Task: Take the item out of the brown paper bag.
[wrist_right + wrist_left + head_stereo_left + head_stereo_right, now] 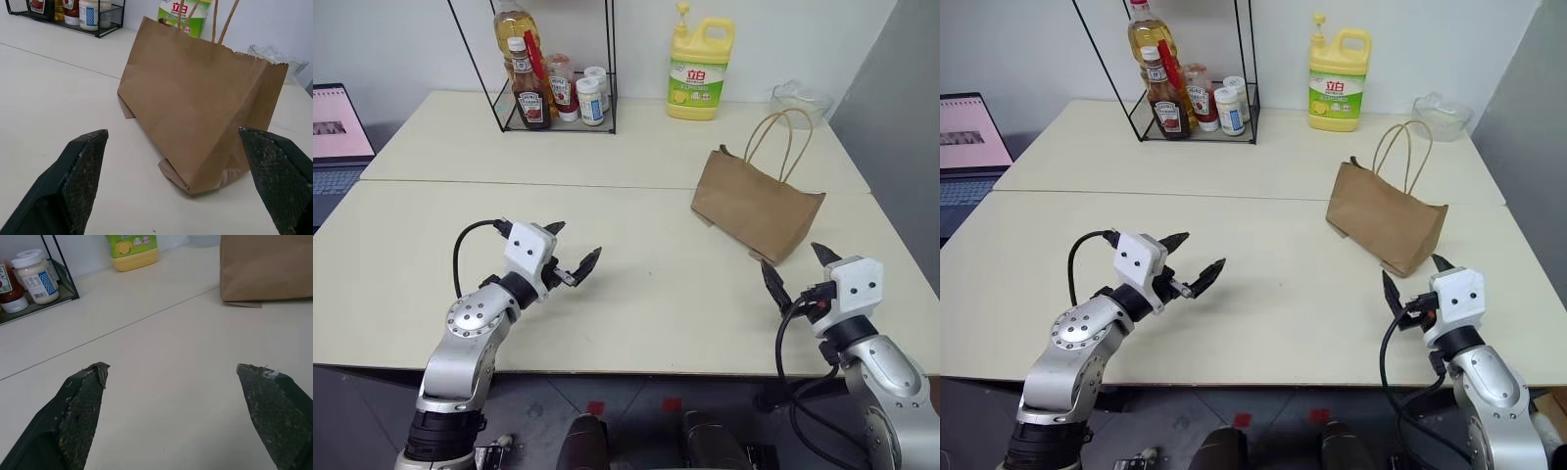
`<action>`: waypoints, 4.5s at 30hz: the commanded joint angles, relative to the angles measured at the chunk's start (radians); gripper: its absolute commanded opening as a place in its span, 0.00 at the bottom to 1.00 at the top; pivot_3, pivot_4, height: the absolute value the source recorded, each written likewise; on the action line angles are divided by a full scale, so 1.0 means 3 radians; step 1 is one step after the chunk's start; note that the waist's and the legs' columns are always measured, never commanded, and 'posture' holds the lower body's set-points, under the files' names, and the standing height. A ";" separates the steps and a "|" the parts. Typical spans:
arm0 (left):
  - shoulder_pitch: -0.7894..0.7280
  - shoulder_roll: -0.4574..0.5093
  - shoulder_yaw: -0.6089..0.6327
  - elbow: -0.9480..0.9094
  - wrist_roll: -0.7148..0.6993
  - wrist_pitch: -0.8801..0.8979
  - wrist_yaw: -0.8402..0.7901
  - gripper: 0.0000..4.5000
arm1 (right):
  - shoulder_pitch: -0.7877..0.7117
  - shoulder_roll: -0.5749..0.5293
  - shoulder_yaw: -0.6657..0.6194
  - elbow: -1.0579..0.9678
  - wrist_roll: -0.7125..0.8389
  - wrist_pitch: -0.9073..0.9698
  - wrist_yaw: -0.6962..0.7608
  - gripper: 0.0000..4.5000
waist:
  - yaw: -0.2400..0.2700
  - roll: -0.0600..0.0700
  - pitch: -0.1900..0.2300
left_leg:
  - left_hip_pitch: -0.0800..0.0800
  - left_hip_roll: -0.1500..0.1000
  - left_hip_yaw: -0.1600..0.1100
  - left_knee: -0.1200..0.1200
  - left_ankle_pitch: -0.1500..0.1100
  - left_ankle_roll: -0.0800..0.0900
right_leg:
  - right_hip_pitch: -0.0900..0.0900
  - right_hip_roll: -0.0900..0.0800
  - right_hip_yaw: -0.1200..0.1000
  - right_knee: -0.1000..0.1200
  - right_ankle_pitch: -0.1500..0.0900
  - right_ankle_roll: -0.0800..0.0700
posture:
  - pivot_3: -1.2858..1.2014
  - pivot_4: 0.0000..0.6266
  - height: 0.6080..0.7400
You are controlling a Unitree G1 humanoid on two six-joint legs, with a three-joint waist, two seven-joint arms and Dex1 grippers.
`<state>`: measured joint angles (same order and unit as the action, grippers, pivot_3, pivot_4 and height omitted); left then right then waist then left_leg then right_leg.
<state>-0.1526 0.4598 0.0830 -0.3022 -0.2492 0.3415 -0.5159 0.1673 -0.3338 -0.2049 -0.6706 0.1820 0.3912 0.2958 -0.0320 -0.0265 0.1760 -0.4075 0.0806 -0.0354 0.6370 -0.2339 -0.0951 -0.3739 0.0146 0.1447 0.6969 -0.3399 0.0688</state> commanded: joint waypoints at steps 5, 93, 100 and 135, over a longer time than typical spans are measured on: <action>0.0010 0.0006 0.0059 -0.0060 -0.0025 -0.0049 0.0025 0.99 | -0.0077 -0.0017 -0.0042 -0.0063 0.0047 -0.0068 0.0009 1.00 | 0.0000 0.0000 0.0000 | 0.0000 0.0000 0.0000 0.0000 0.0000 0.0000 | 0.0000 0.0000 0.0000 0.0000 0.0000 0.0000 | 0.52 0.24 1.00; -0.0650 0.1073 0.0603 0.0026 -0.1739 0.1596 -0.1478 1.00 | -0.5019 -0.0995 0.1116 0.3475 -0.0145 0.0788 0.1092 0.01 | -0.0100 0.0022 0.0029 | -0.0038 0.0001 0.0006 -0.0020 0.0001 0.0000 | -0.0053 -0.0003 -0.0002 0.0000 0.0000 -0.0004 | 0.52 0.24 1.00; -0.0369 0.1087 0.0686 0.0086 -0.1597 0.1430 -0.1334 1.00 | -0.5275 -0.0631 0.1114 0.3743 -0.0242 0.0631 0.1104 0.01 | -0.0115 0.0025 0.0031 | -0.0037 0.0001 0.0007 -0.0023 0.0001 -0.0001 | -0.0055 -0.0005 -0.0003 0.0002 0.0000 -0.0006 | 0.52 0.24 1.00; 0.0010 0.0820 0.0638 -0.0148 -0.1256 0.0777 -0.0808 1.00 | -0.5685 0.0740 0.1096 0.4569 -0.0374 0.0257 0.0745 0.01 | -0.0172 0.0026 0.0032 | -0.0039 0.0001 0.0005 -0.0025 0.0006 -0.0010 | -0.0055 -0.0009 -0.0011 0.0005 0.0001 -0.0007 | 0.52 0.24 1.00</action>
<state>-0.1425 0.6996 0.2724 -0.3112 -0.6328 0.6007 -0.7545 -1.5177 -0.0917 0.1399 0.7691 0.0767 0.4912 0.5202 -0.0835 -0.0186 0.1855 -0.4194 0.0807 -0.0340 0.6297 -0.2320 -0.0981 -0.3904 0.0120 0.1413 0.6985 -0.3397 0.0667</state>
